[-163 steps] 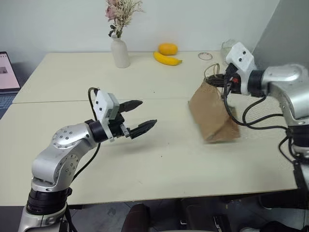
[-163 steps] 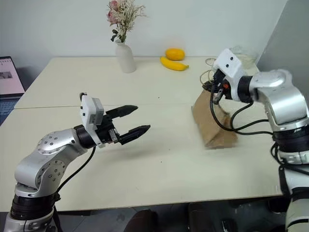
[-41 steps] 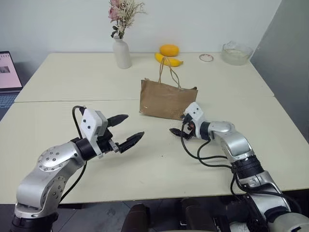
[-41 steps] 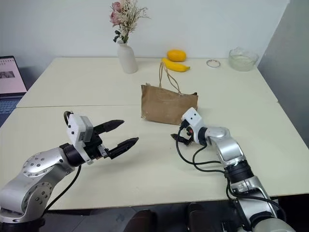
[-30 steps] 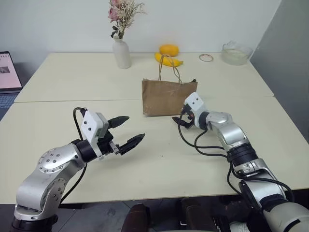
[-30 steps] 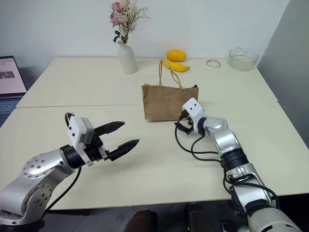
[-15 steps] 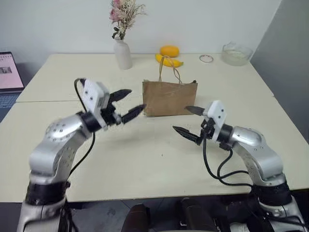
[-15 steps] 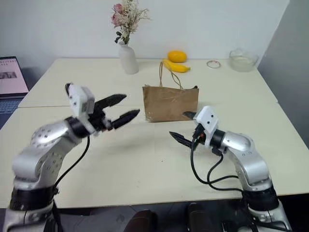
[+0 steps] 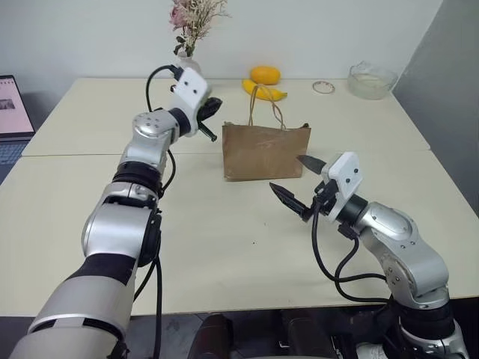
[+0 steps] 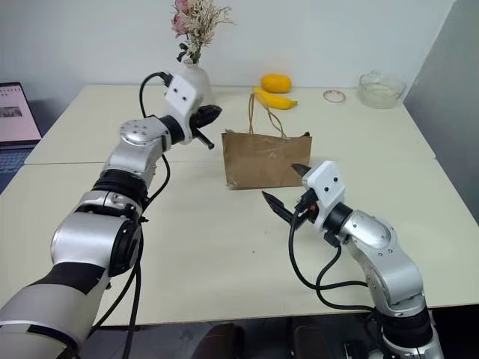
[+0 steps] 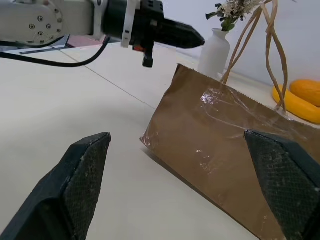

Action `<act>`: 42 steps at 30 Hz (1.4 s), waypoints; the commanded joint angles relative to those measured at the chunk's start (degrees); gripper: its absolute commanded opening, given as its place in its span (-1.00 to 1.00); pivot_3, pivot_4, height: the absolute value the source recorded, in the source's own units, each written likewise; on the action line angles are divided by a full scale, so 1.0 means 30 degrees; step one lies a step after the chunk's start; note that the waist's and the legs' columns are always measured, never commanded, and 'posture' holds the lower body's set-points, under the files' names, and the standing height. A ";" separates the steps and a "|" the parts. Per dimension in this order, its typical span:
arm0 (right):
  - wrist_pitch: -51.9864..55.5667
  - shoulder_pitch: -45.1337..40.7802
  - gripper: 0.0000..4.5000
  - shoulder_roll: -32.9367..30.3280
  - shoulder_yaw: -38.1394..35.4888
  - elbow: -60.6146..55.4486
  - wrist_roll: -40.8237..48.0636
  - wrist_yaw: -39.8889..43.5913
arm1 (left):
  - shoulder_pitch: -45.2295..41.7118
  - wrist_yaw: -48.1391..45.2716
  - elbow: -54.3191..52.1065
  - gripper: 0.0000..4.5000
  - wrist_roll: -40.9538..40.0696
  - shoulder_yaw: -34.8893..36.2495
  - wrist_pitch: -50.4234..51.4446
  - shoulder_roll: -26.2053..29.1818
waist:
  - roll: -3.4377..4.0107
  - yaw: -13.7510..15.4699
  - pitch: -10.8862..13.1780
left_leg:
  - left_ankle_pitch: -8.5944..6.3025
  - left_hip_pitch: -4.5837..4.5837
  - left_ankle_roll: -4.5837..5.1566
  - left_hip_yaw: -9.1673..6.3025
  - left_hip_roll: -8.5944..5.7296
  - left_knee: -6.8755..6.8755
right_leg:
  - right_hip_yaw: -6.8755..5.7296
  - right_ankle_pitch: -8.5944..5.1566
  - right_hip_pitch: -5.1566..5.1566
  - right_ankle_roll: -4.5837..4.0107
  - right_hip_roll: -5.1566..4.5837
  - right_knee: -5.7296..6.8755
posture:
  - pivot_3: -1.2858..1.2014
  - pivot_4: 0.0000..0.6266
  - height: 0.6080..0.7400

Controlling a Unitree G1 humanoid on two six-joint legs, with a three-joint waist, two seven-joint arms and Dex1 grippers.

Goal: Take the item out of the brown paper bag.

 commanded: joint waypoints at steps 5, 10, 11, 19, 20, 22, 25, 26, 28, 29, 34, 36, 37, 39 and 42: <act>0.0325 0.1481 1.00 -0.0966 -0.1230 -0.2299 0.0541 -0.0287 | -0.0499 -0.2845 0.0876 -0.97 0.1249 -0.0236 -0.1940 -0.0816 | -0.0004 0.0025 -0.0003 | 0.0002 -0.0121 -0.0002 0.0009 -0.0002 0.0025 | -0.0038 0.0014 -0.0096 -0.0016 -0.0002 0.0024 | 0.03 -0.52 1.00; 0.0796 0.2506 1.00 -0.2165 -0.2523 -0.2993 0.1366 0.0271 | 0.0493 -0.6291 0.0545 -0.97 0.1528 -0.0491 -0.2705 -0.0557 | -0.0008 0.0020 -0.0009 | 0.0003 -0.0117 -0.0002 0.0019 -0.0005 0.0041 | -0.0040 0.0010 -0.0094 -0.0008 0.0000 0.0034 | 0.03 -0.52 1.00; 0.0844 0.2704 1.00 -0.2531 -0.2844 -0.3003 0.1527 0.0475 | 0.0725 -0.6672 0.0489 -0.97 0.1669 -0.0607 -0.2946 -0.0516 | -0.0011 0.0023 -0.0010 | 0.0003 -0.0108 -0.0001 0.0020 -0.0005 0.0044 | -0.0036 0.0007 -0.0089 -0.0004 0.0000 0.0037 | 0.03 -0.52 1.00; 0.0970 0.3958 1.00 -0.5071 -0.4462 -0.2812 0.2447 0.2020 | 0.2609 -1.1090 -0.1455 -0.97 0.0993 -0.0576 -0.2730 -0.0541 | -0.0015 0.0025 -0.0017 | 0.0003 -0.0112 0.0002 0.0004 0.0001 0.0157 | -0.0025 -0.0001 -0.0039 0.0019 0.0004 0.0079 | 0.03 -0.52 1.00; 0.0924 0.4136 1.00 -0.5369 -0.4679 -0.2711 0.2503 0.2177 | 0.3019 -1.1735 -0.2123 -0.97 0.0754 -0.0559 -0.2447 -0.0500 | -0.0015 0.0028 -0.0018 | 0.0002 -0.0111 0.0003 0.0003 0.0001 0.0179 | -0.0026 -0.0001 -0.0032 0.0019 0.0004 0.0085 | 0.03 -0.52 1.00; 0.0783 0.4298 1.00 -0.5749 -0.5027 -0.2469 0.2613 0.2361 | 0.3879 -1.2816 -0.3556 -0.97 0.0305 -0.0578 -0.1820 -0.0417 | -0.0017 0.0042 -0.0019 | 0.0000 -0.0118 0.0005 -0.0011 0.0006 0.0225 | -0.0018 -0.0001 -0.0011 0.0020 0.0003 0.0095 | 0.03 -0.52 1.00; 0.0570 0.4385 1.00 -0.6117 -0.5485 -0.2084 0.2623 0.2558 | 0.5501 -1.3985 -0.6234 -0.97 -0.0218 -0.0828 -0.0905 -0.0253 | -0.0014 0.0050 -0.0022 | -0.0001 -0.0104 0.0007 -0.0010 0.0003 0.0254 | 0.0005 0.0023 0.0011 0.0050 0.0003 0.0101 | 0.03 -0.52 1.00; 0.0507 0.4363 1.00 -0.6228 -0.5606 -0.1952 0.2621 0.2659 | 0.6166 -1.4290 -0.7333 -0.97 -0.0401 -0.0942 -0.0497 -0.0192 | -0.0014 0.0048 -0.0023 | -0.0001 -0.0092 0.0008 -0.0011 0.0002 0.0263 | 0.0006 0.0027 0.0033 0.0053 0.0001 0.0102 | 0.03 -0.52 1.00; 0.0426 0.4358 1.00 -0.6412 -0.5775 -0.1809 0.2704 0.2817 | 0.7283 -1.4675 -0.9386 -0.97 -0.0766 -0.1084 0.0424 -0.0055 | -0.0013 0.0047 -0.0022 | -0.0001 -0.0003 0.0009 -0.0020 0.0008 0.0263 | 0.0017 0.0033 0.0117 0.0055 0.0001 0.0096 | 0.03 -0.52 1.00; 0.0425 0.4363 1.00 -0.6512 -0.5828 -0.1782 0.2757 0.2890 | 0.7769 -1.4800 -1.0387 -0.97 -0.1028 -0.1099 0.0987 0.0021 | -0.0014 0.0042 -0.0022 | -0.0003 0.0047 0.0011 -0.0022 0.0010 0.0261 | 0.0010 0.0032 0.0170 0.0054 0.0001 0.0086 | 0.03 -0.52 1.00; 0.0580 0.4701 1.00 -0.7064 -0.6110 -0.1986 0.3029 0.3431 | 1.0066 -1.5445 -1.6147 -0.97 -0.2600 -0.0780 0.4204 0.0988 | -0.0014 0.0019 -0.0021 | -0.0008 0.0091 0.0018 -0.0034 0.0024 0.0257 | 0.0021 0.0032 0.0208 0.0054 0.0010 0.0077 | 0.03 -0.52 1.00; 0.0759 0.4927 1.00 -0.7364 -0.6074 -0.2180 0.3203 0.3635 | 1.0941 -1.4783 -1.8170 -0.89 -0.2424 -0.0659 0.3696 0.1692 | -0.0013 -0.0004 -0.0021 | -0.0012 0.0095 0.0023 -0.0056 0.0039 0.0245 | 0.0032 0.0030 0.0206 0.0054 0.0013 0.0069 | 0.03 -0.52 1.00; 0.0833 0.5128 1.00 -0.7528 -0.6013 -0.2326 0.3294 0.3715 | 1.1313 -1.4461 -1.9048 -0.81 -0.2382 -0.0595 0.3476 0.2007 | -0.0012 -0.0007 -0.0021 | -0.0013 0.0100 0.0025 -0.0060 0.0044 0.0243 | 0.0035 0.0030 0.0206 0.0054 0.0016 0.0066 | 0.03 -0.52 1.00; 0.0944 0.5685 1.00 -0.7812 -0.5696 -0.2687 0.3380 0.3928 | 1.2196 -1.4486 -2.0824 -0.63 -0.2627 -0.0651 0.2857 0.2641 | -0.0009 0.0001 -0.0022 | -0.0014 0.0104 0.0027 -0.0075 0.0043 0.0242 | 0.0041 0.0030 0.0204 0.0053 0.0015 0.0068 | 0.03 -0.52 1.00; 0.0915 0.6333 1.00 -0.8082 -0.5198 -0.3086 0.3409 0.4250 | 1.3171 -1.4481 -2.2307 -0.18 -0.2684 -0.1002 0.1880 0.3270 | -0.0010 0.0030 -0.0022 | -0.0015 0.0117 0.0027 -0.0078 0.0043 0.0242 | 0.0044 0.0030 0.0215 0.0054 0.0012 0.0064 | 0.03 -0.52 1.00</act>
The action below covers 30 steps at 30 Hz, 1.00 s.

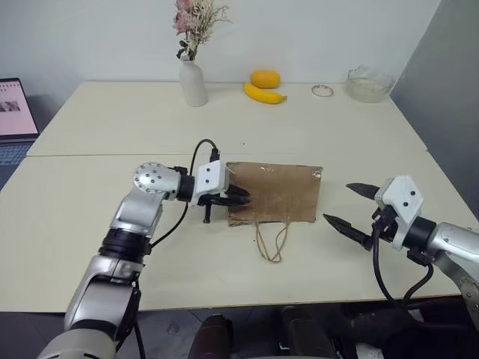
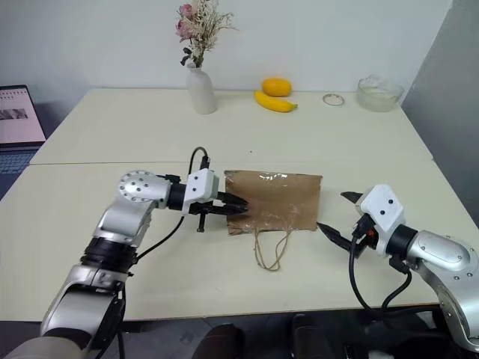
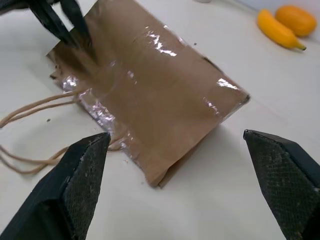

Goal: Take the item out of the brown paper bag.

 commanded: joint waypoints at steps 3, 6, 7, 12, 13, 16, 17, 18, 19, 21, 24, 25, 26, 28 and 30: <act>0.0018 0.0743 1.00 -0.0596 0.0718 -0.1367 0.0433 0.0702 | 0.1277 0.0247 -0.2572 0.23 -0.0365 -0.0599 -0.1595 0.0334 | 0.0000 0.0011 0.0000 | 0.0000 0.0014 0.0001 0.0004 -0.0008 0.0002 | 0.0003 0.0000 0.0020 0.0001 -0.0006 -0.0009 | 0.03 -0.52 1.00; 0.0009 0.0893 1.00 -0.0798 0.0899 -0.1397 0.0297 0.0816 | 0.1621 -0.0124 -0.2598 0.64 -0.0282 -0.1369 -0.2523 0.0262 | 0.0000 0.0023 0.0000 | 0.0000 0.0016 0.0001 0.0008 -0.0014 0.0005 | 0.0002 0.0001 0.0024 0.0003 -0.0007 -0.0014 | 0.03 -0.52 1.00; -0.0052 0.0960 1.00 -0.0898 0.0917 -0.1354 0.0170 0.0823 | 0.1560 -0.0126 -0.2406 0.64 -0.0138 -0.1635 -0.2867 0.0203 | 0.0000 0.0030 0.0000 | 0.0000 0.0015 0.0001 0.0010 -0.0013 0.0005 | 0.0001 0.0001 0.0023 0.0003 -0.0007 -0.0015 | 0.03 -0.52 1.00; -0.0233 0.1388 1.00 -0.1122 0.0780 -0.1424 0.0075 0.0859 | 0.0728 0.0856 -0.0725 0.64 0.0723 -0.2573 -0.4397 -0.0630 | 0.0000 0.0089 0.0000 | -0.0001 0.0008 0.0003 0.0036 -0.0011 0.0004 | -0.0016 0.0000 0.0024 0.0002 0.0001 -0.0025 | 0.03 -0.52 1.00; -0.0235 0.1474 1.00 -0.1145 0.0734 -0.1475 0.0064 0.0859 | 0.0551 0.0974 -0.0373 0.64 0.0920 -0.2729 -0.4773 -0.0757 | 0.0000 0.0106 0.0000 | -0.0002 0.0008 0.0003 0.0037 -0.0012 0.0004 | -0.0015 0.0000 0.0024 0.0002 0.0001 -0.0024 | 0.03 -0.52 1.00; -0.0273 0.1729 1.00 -0.1201 0.0569 -0.1575 0.0064 0.0870 | 0.0203 0.1226 0.0458 0.64 0.1318 -0.3105 -0.5716 -0.0940 | 0.0000 0.0110 -0.0001 | -0.0002 0.0009 0.0004 0.0041 -0.0012 0.0004 | -0.0005 0.0000 0.0023 0.0003 0.0002 -0.0026 | 0.03 -0.52 1.00; -0.0294 0.1868 1.00 -0.1225 0.0475 -0.1616 0.0064 0.0889 | 0.0091 0.1356 0.0754 0.64 0.1463 -0.3280 -0.6093 -0.1066 | 0.0000 0.0112 0.0000 | -0.0003 0.0007 0.0005 0.0041 -0.0012 0.0004 | -0.0009 0.0000 0.0024 0.0004 0.0003 -0.0028 | 0.03 -0.52 1.00; -0.0313 0.1972 1.00 -0.1241 0.0407 -0.1646 0.0059 0.0891 | 0.0011 0.1495 0.0977 0.64 0.1578 -0.3417 -0.6369 -0.1188 | 0.0000 0.0129 0.0000 | -0.0003 0.0007 0.0005 0.0040 -0.0010 0.0003 | -0.0009 0.0000 0.0023 0.0004 0.0003 -0.0030 | 0.03 -0.52 1.00; -0.0336 0.2046 1.00 -0.1256 0.0367 -0.1663 0.0057 0.0886 | -0.0024 0.1492 0.1102 0.64 0.1587 -0.3545 -0.6520 -0.1266 | -0.0001 0.0134 0.0000 | -0.0003 0.0006 0.0006 0.0042 -0.0011 0.0002 | -0.0014 0.0000 0.0024 0.0004 0.0003 -0.0032 | 0.03 -0.52 1.00; -0.0359 0.2151 1.00 -0.1282 0.0297 -0.1709 0.0105 0.0877 | -0.0022 0.1505 0.1196 0.64 0.1625 -0.3737 -0.6769 -0.1352 | -0.0001 0.0137 0.0000 | -0.0004 0.0005 0.0006 0.0042 -0.0011 0.0002 | -0.0008 0.0000 0.0024 0.0004 0.0002 -0.0033 | 0.03 -0.52 1.00; -0.0434 0.2373 1.00 -0.1319 0.0157 -0.1747 0.0137 0.0945 | 0.0070 0.1732 0.1209 0.64 0.1818 -0.4060 -0.6983 -0.1519 | -0.0001 0.0139 0.0000 | -0.0004 0.0005 0.0007 0.0040 -0.0013 0.0004 | -0.0008 0.0000 0.0025 0.0005 0.0001 -0.0034 | 0.03 -0.52 1.00; -0.0466 0.2430 1.00 -0.1324 0.0152 -0.1726 0.0122 0.0973 | 0.0062 0.1854 0.1330 0.64 0.1954 -0.4181 -0.7055 -0.1627 | -0.0001 0.0146 0.0000 | -0.0004 0.0006 0.0007 0.0040 -0.0012 0.0004 | -0.0010 0.0000 0.0025 0.0005 0.0002 -0.0034 | 0.03 -0.52 1.00; -0.0479 0.2488 1.00 -0.1321 0.0146 -0.1719 0.0118 0.0993 | 0.0041 0.2005 0.1454 0.64 0.2113 -0.4305 -0.7131 -0.1758 | 0.0000 0.0161 -0.0001 | -0.0004 0.0006 0.0007 0.0040 -0.0011 0.0003 | -0.0012 0.0000 0.0025 0.0005 0.0002 -0.0034 | 0.03 -0.52 1.00; -0.0506 0.2563 1.00 -0.1328 0.0178 -0.1734 0.0114 0.1021 | -0.0022 0.2247 0.1639 0.64 0.2337 -0.4503 -0.7162 -0.1999 | -0.0001 0.0191 0.0000 | -0.0004 0.0006 0.0007 0.0043 -0.0011 0.0003 | -0.0013 0.0000 0.0026 0.0005 0.0002 -0.0034 | 0.03 -0.52 1.00; -0.0551 0.2596 1.00 -0.1337 0.0285 -0.1763 0.0073 0.1056 | -0.0140 0.2579 0.1898 0.64 0.2644 -0.4675 -0.7400 -0.2304 | -0.0001 0.0194 -0.0001 | -0.0004 0.0006 0.0007 0.0043 -0.0015 0.0004 | -0.0008 0.0001 0.0028 0.0006 0.0002 -0.0037 | 0.03 -0.52 1.00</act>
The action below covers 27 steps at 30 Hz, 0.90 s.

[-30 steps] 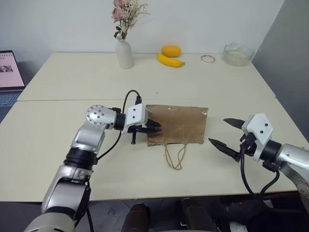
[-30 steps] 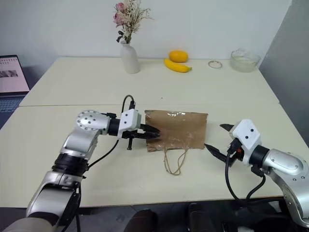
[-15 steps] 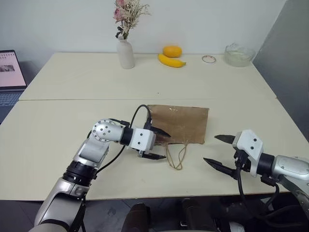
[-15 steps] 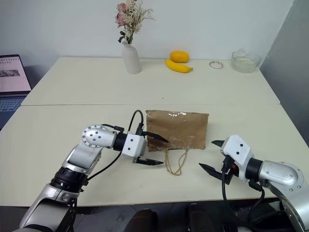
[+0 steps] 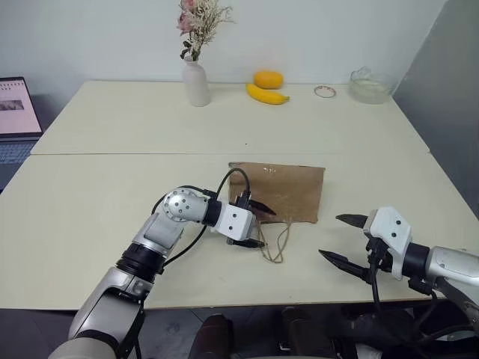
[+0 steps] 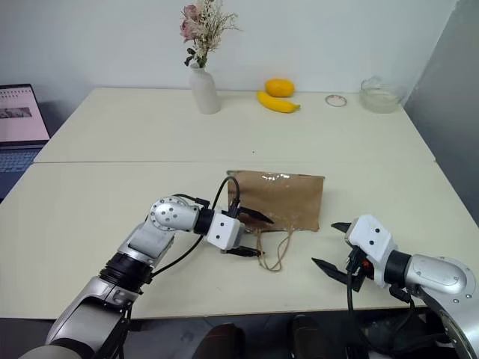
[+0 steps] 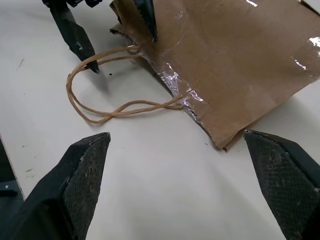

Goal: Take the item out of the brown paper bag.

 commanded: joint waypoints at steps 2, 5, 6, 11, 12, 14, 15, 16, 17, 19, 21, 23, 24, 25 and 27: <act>-0.0477 -0.0034 1.00 -0.0286 -0.0160 -0.0695 -0.0076 0.0220 | -0.0580 0.0846 0.0329 0.56 0.0533 -0.0486 -0.0772 -0.0703 | -0.0001 0.0000 0.0000 | 0.0000 0.0001 0.0001 -0.0002 0.0000 0.0000 | 0.0003 0.0000 0.0000 0.0000 0.0000 0.0000 | 0.03 -0.52 1.00; -0.0400 -0.0159 1.00 -0.0138 0.0027 -0.0786 -0.0125 0.0037 | -0.0562 0.0700 0.0327 0.27 0.0419 -0.0725 -0.0936 -0.0888 | -0.0001 0.0012 0.0000 | -0.0001 -0.0002 0.0000 0.0001 -0.0001 0.0000 | -0.0007 0.0000 0.0001 0.0001 0.0000 -0.0002 | 0.03 -0.52 1.00; -0.0265 -0.0211 1.00 -0.0058 0.0108 -0.0859 -0.0040 -0.0052 | -0.0527 0.0685 0.0285 0.14 0.0401 -0.0773 -0.0844 -0.0921 | -0.0001 0.0011 0.0000 | -0.0001 -0.0001 0.0001 0.0003 0.0001 0.0000 | -0.0004 0.0000 0.0001 0.0001 0.0000 -0.0002 | 0.03 -0.52 1.00; 0.0393 0.0441 1.00 -0.0004 0.0751 -0.1527 0.0020 -0.0384 | -0.0658 0.0981 -0.0461 -0.58 -0.0405 -0.0360 0.1501 -0.1275 | 0.0000 0.0037 0.0000 | -0.0001 -0.0001 0.0001 -0.0001 0.0002 0.0000 | -0.0009 0.0000 0.0001 0.0000 0.0001 0.0000 | 0.03 -0.52 1.00; 0.0522 0.0600 1.00 -0.0006 0.0872 -0.1685 0.0094 -0.0414 | -0.0715 0.1080 -0.0748 -0.72 -0.0831 -0.0078 0.2601 -0.1417 | -0.0001 0.0053 0.0000 | -0.0001 -0.0003 0.0001 -0.0002 0.0002 0.0000 | -0.0010 0.0000 0.0002 0.0001 0.0001 -0.0001 | 0.03 -0.52 1.00; 0.0733 0.0695 1.00 0.0085 0.1054 -0.2073 0.0341 -0.0487 | -0.0846 0.1339 -0.1099 -0.99 -0.1403 0.0384 0.4157 -0.1554 | -0.0001 0.0071 0.0000 | -0.0001 -0.0008 0.0001 -0.0006 -0.0001 0.0002 | -0.0010 -0.0001 0.0001 0.0002 -0.0001 -0.0004 | 0.03 -0.52 1.00; 0.0902 0.0680 1.00 0.0191 0.1113 -0.2280 0.0528 -0.0583 | -0.0899 0.1490 -0.1204 -0.99 -0.1568 0.0569 0.4667 -0.1586 | -0.0001 0.0058 0.0000 | -0.0001 -0.0006 0.0001 -0.0010 0.0000 0.0004 | -0.0009 0.0000 0.0000 0.0003 -0.0001 -0.0003 | 0.03 -0.52 1.00; 0.1100 0.0688 1.00 0.0335 0.1226 -0.2533 0.0832 -0.0641 | -0.0980 0.1729 -0.1332 -0.99 -0.1836 0.0845 0.5395 -0.1688 | -0.0001 0.0054 0.0000 | -0.0001 -0.0004 0.0001 -0.0014 0.0002 0.0004 | -0.0009 0.0000 -0.0001 0.0003 0.0000 -0.0001 | 0.03 -0.52 1.00; 0.1314 0.0663 1.00 0.0471 0.1375 -0.2760 0.1085 -0.0709 | -0.1089 0.2020 -0.1474 -0.99 -0.2098 0.1130 0.6109 -0.1809 | 0.0000 0.0053 0.0000 | -0.0001 0.0003 0.0001 -0.0016 0.0002 0.0004 | -0.0009 0.0000 0.0000 0.0003 0.0002 0.0004 | 0.03 -0.52 1.00; 0.1474 0.0494 1.00 0.0678 0.1838 -0.3106 0.1470 -0.0755 | -0.1272 0.2481 -0.1830 -0.99 -0.2544 0.1547 0.7358 -0.1979 | 0.0000 0.0054 0.0000 | -0.0001 0.0001 0.0001 -0.0024 0.0009 0.0003 | -0.0018 0.0000 0.0002 0.0003 0.0010 0.0004 | 0.03 -0.52 1.00; 0.1717 -0.0033 1.00 0.1162 0.2273 -0.3200 0.2111 -0.0987 | -0.1404 0.2718 -0.1962 -0.99 -0.2459 0.1638 0.7648 -0.1977 | -0.0001 0.0049 0.0000 | -0.0001 0.0000 0.0001 -0.0029 0.0010 0.0002 | -0.0017 -0.0001 0.0001 0.0003 0.0011 0.0001 | 0.03 -0.52 1.00; 0.1884 -0.0881 1.00 0.1459 0.3111 -0.2898 0.2072 -0.1154 | -0.1560 0.3088 -0.1741 -0.99 -0.2210 0.1675 0.7524 -0.2067 | 0.0000 0.0044 0.0000 | -0.0001 0.0003 0.0001 -0.0031 0.0007 0.0002 | -0.0016 -0.0001 0.0000 0.0004 0.0013 0.0001 | 0.03 -0.52 1.00; 0.1906 -0.1295 1.00 0.1540 0.3589 -0.2662 0.1887 -0.1204 | -0.1647 0.3287 -0.1625 -0.99 -0.2156 0.1701 0.7510 -0.2136 | -0.0001 0.0046 0.0000 | -0.0001 0.0004 0.0000 -0.0034 0.0004 0.0002 | -0.0012 0.0000 0.0001 0.0004 0.0012 0.0002 | 0.03 -0.52 1.00; 0.1883 -0.1773 1.00 0.1675 0.4142 -0.2385 0.1689 -0.1260 | -0.1734 0.3427 -0.1549 -0.99 -0.2139 0.1722 0.7499 -0.2188 | -0.0001 0.0053 0.0000 | -0.0001 0.0003 0.0001 -0.0035 0.0000 0.0003 | -0.0012 0.0001 0.0001 0.0005 0.0010 0.0001 | 0.03 -0.52 1.00; 0.1971 -0.2836 1.00 0.2092 0.5214 -0.1842 0.1521 -0.1368 | -0.1874 0.3527 -0.1509 -0.99 -0.2203 0.1722 0.7573 -0.2201 | -0.0001 0.0058 0.0000 | -0.0001 0.0004 0.0001 -0.0033 0.0000 0.0004 | -0.0013 0.0001 0.0001 0.0005 0.0009 -0.0002 | 0.03 -0.52 1.00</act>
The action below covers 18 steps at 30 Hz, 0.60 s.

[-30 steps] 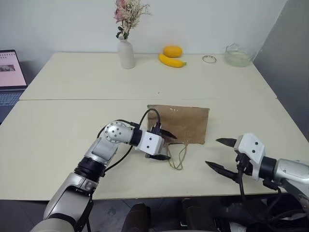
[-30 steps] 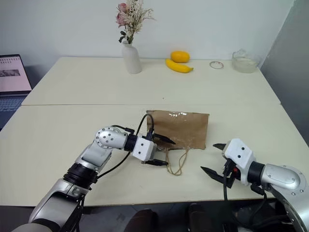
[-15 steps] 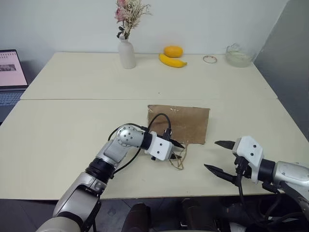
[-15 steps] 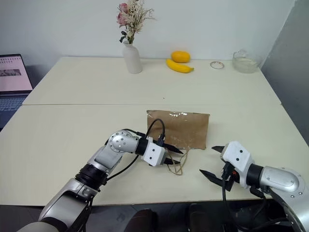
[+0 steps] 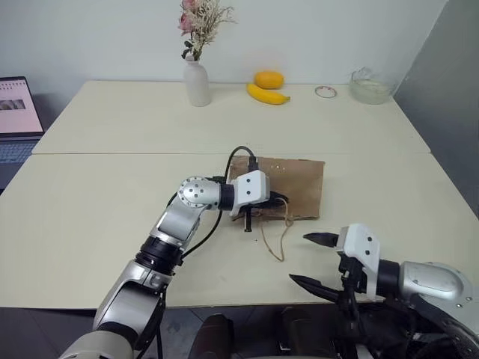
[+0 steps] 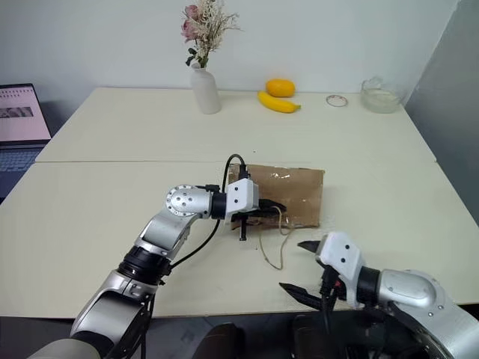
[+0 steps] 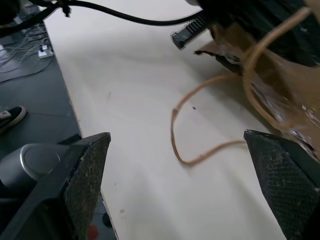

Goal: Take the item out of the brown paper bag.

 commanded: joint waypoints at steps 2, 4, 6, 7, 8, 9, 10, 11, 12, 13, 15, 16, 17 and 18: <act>0.0065 -0.2182 1.00 0.1223 0.2336 0.1286 -0.0391 -0.0276 | -0.0732 0.0515 -0.0297 -0.99 -0.0067 0.0378 -0.0166 -0.0142 | 0.0000 0.0007 0.0000 | 0.0000 -0.0001 0.0000 0.0004 0.0000 -0.0001 | 0.0003 -0.0001 0.0000 0.0000 0.0000 -0.0001 | 0.03 -0.52 1.00; -0.0345 -0.3132 1.00 0.1900 0.3736 0.2713 -0.1159 -0.0107 | -0.0847 0.0707 -0.0220 -0.99 -0.0060 0.0450 -0.0221 -0.0151 | 0.0000 -0.0045 0.0000 | 0.0000 -0.0001 0.0000 0.0006 0.0008 -0.0003 | 0.0001 -0.0001 -0.0004 -0.0001 0.0007 -0.0004 | 0.03 -0.52 1.00; -0.0747 -0.3651 1.00 0.2291 0.4491 0.3700 -0.1770 0.0030 | -0.0901 0.0797 -0.0194 -0.99 -0.0069 0.0472 -0.0208 -0.0152 | 0.0001 -0.0032 0.0000 | 0.0000 0.0000 0.0000 0.0005 0.0007 -0.0005 | 0.0004 -0.0001 -0.0007 -0.0003 0.0013 0.0003 | 0.03 -0.52 1.00; -0.0910 -0.3956 1.00 0.2613 0.4808 0.4196 -0.1954 0.0041 | -0.0904 0.0815 -0.0234 -0.99 -0.0076 0.0480 -0.0200 -0.0119 | 0.0001 -0.0026 0.0000 | 0.0000 -0.0006 0.0001 0.0005 0.0008 -0.0005 | -0.0003 -0.0001 -0.0007 -0.0004 0.0013 -0.0001 | 0.03 -0.52 1.00; -0.1058 -0.4154 1.00 0.2843 0.5024 0.4561 -0.2098 0.0070 | -0.0905 0.0841 -0.0260 -0.99 -0.0080 0.0473 -0.0195 -0.0098 | 0.0001 -0.0022 0.0000 | 0.0000 -0.0011 0.0000 0.0006 0.0009 -0.0004 | -0.0004 -0.0002 -0.0008 -0.0004 0.0012 -0.0002 | 0.03 -0.52 1.00; -0.1195 -0.4420 0.92 0.3177 0.5282 0.5018 -0.2306 0.0022 | -0.0897 0.0862 -0.0306 -1.00 -0.0097 0.0473 -0.0191 -0.0051 | 0.0001 -0.0017 0.0000 | 0.0000 -0.0012 0.0001 0.0004 0.0008 -0.0004 | 0.0002 -0.0001 -0.0009 -0.0004 0.0010 -0.0002 | 0.03 -0.52 1.00; -0.1467 -0.4645 0.83 0.3434 0.5652 0.5608 -0.2678 0.0003 | -0.0894 0.0922 -0.0352 -1.00 -0.0102 0.0512 -0.0158 0.0012 | 0.0000 -0.0013 -0.0001 | 0.0000 -0.0012 0.0000 -0.0002 0.0001 -0.0004 | 0.0005 -0.0001 -0.0010 -0.0004 0.0001 -0.0001 | 0.03 -0.52 1.00; -0.1687 -0.4769 0.69 0.3598 0.5896 0.6020 -0.2975 0.0012 | -0.0887 0.0973 -0.0390 -1.00 -0.0100 0.0534 -0.0133 0.0050 | 0.0000 -0.0012 0.0000 | 0.0000 -0.0009 0.0001 -0.0004 0.0002 -0.0002 | 0.0006 0.0000 -0.0009 -0.0002 0.0000 -0.0001 | 0.03 -0.52 1.00; -0.2015 -0.4893 0.59 0.3686 0.6250 0.6557 -0.3527 -0.0017 | -0.0912 0.1149 -0.0374 -1.00 -0.0074 0.0641 -0.0191 0.0067 | 0.0001 -0.0014 0.0000 | 0.0000 -0.0008 0.0001 -0.0004 0.0001 -0.0002 | 0.0006 0.0001 -0.0009 -0.0002 0.0000 0.0000 | 0.03 -0.52 1.00; -0.2264 -0.4949 0.45 0.3713 0.6470 0.6897 -0.3903 -0.0019 | -0.0932 0.1277 -0.0354 -1.00 -0.0054 0.0712 -0.0239 0.0072 | 0.0000 -0.0017 -0.0001 | 0.0000 -0.0004 0.0001 -0.0005 0.0000 -0.0002 | 0.0005 0.0000 -0.0010 -0.0002 0.0000 0.0002 | 0.03 -0.52 1.00; -0.2583 -0.4963 0.11 0.3652 0.6776 0.7351 -0.4469 0.0093 | -0.1024 0.1552 -0.0285 -1.00 -0.0095 0.0848 -0.0124 0.0053 | 0.0001 -0.0016 0.0000 | 0.0000 -0.0006 0.0001 -0.0002 0.0001 -0.0002 | 0.0005 0.0000 -0.0009 -0.0002 0.0000 0.0001 | 0.03 -0.52 1.00; -0.2828 -0.4911 -0.04 0.3579 0.7001 0.7665 -0.4947 0.0045 | -0.1078 0.1666 -0.0295 -1.00 -0.0128 0.0884 -0.0041 0.0044 | 0.0000 -0.0014 -0.0001 | 0.0000 -0.0009 0.0001 -0.0004 0.0002 -0.0002 | 0.0005 0.0000 -0.0009 -0.0002 -0.0001 0.0000 | 0.03 -0.52 1.00; -0.3029 -0.4905 -0.20 0.3448 0.7263 0.7994 -0.5528 -0.0052 | -0.1155 0.1779 -0.0305 -1.00 -0.0155 0.0937 0.0056 0.0013 | 0.0000 -0.0013 -0.0001 | 0.0000 -0.0009 0.0001 -0.0003 0.0003 -0.0002 | 0.0005 0.0001 -0.0010 -0.0002 -0.0001 0.0001 | 0.03 -0.52 1.00; -0.3237 -0.4927 -0.35 0.3299 0.7504 0.8296 -0.6141 -0.0172 | -0.1234 0.1900 -0.0310 -1.00 -0.0171 0.0996 0.0141 -0.0029 | 0.0000 -0.0012 0.0000 | 0.0000 -0.0007 0.0000 -0.0004 0.0002 -0.0002 | 0.0005 0.0001 -0.0010 -0.0002 -0.0001 0.0003 | 0.03 -0.52 1.00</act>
